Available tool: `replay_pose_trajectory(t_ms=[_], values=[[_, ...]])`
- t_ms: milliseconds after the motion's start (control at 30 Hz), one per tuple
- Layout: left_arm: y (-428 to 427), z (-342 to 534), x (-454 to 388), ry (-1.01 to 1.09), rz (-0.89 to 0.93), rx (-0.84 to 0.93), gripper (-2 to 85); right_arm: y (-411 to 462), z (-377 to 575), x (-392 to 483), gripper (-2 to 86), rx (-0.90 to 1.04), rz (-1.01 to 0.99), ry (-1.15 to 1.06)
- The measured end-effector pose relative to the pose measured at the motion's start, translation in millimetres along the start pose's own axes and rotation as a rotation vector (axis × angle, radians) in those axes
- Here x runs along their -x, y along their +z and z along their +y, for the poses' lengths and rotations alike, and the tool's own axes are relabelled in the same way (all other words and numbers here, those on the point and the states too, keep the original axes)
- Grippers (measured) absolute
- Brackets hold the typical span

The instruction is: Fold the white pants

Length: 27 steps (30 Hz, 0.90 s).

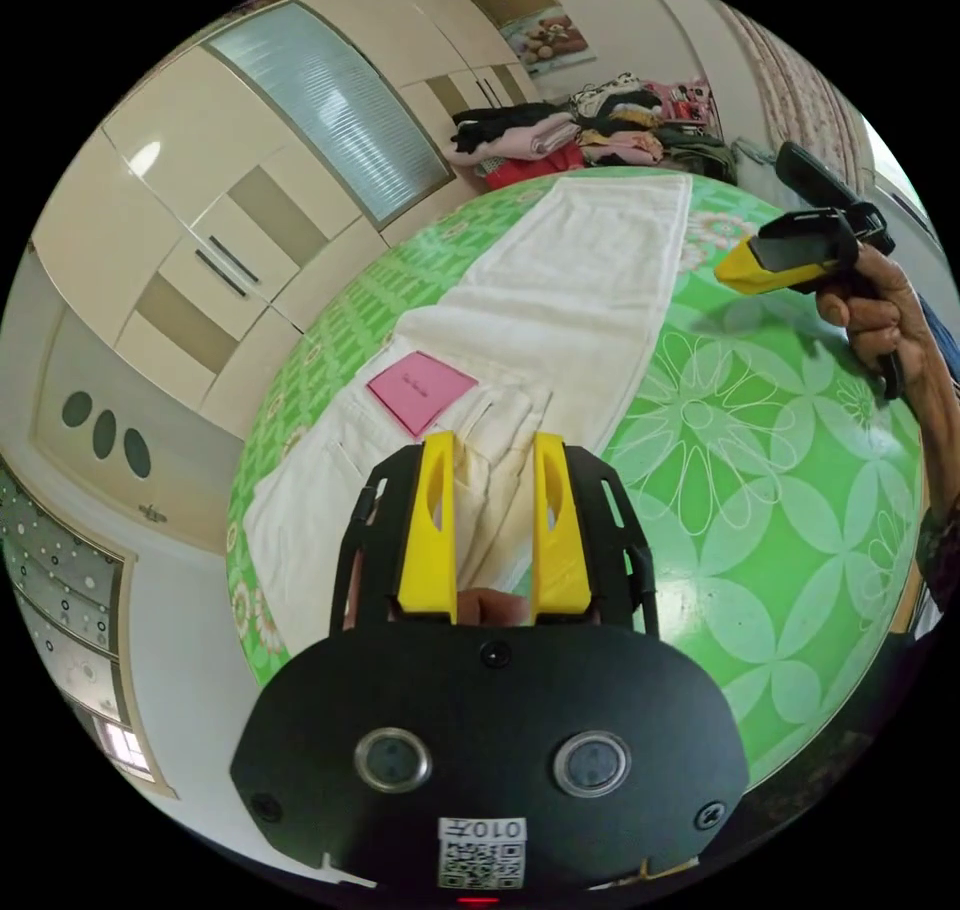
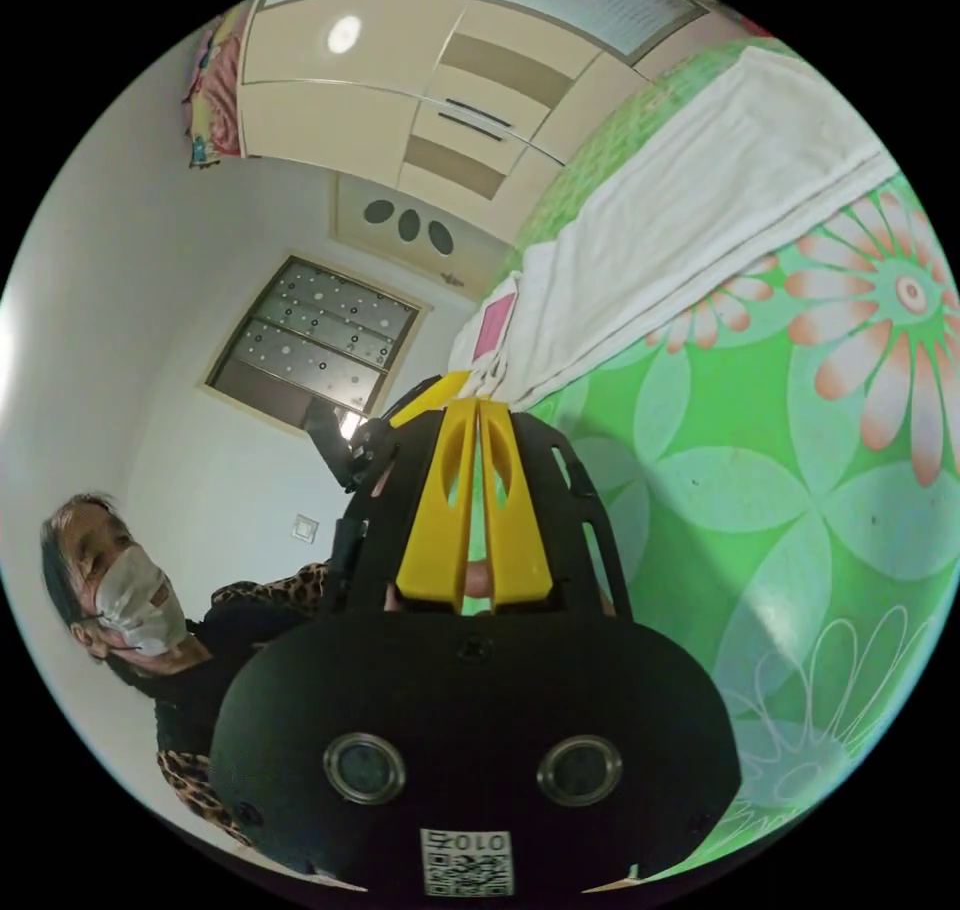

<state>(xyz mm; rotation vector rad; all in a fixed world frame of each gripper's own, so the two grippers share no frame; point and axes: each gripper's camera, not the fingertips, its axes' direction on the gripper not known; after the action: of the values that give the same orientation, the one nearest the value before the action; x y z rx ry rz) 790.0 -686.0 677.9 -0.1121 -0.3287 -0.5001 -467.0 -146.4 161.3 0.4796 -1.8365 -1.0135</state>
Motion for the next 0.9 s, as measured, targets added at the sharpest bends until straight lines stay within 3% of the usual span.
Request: replay_pose_trajectory(t_ms=[133,367,500,633,900], values=[[6,-3,9,-0.021,0.05,0.012,10.6,3,15,-17,2.5,-0.021,-0.072,0.04],[-3,6,21,-0.048,-0.043,-0.035,9.7,4,44,-58,2.5,-0.118,-0.317,0.126],[-62,52,110,-0.319,-0.023,-0.199,9.3,15,53,-63,2.5,-0.129,-0.309,0.142],[-115,168,218,-0.639,-0.01,-0.35,8.8,25,59,-65,2.5,-0.142,-0.3,0.151],[-106,408,298,-1.242,-0.122,-0.313,7.4,53,69,-69,2.6,-0.185,-0.267,0.19]])
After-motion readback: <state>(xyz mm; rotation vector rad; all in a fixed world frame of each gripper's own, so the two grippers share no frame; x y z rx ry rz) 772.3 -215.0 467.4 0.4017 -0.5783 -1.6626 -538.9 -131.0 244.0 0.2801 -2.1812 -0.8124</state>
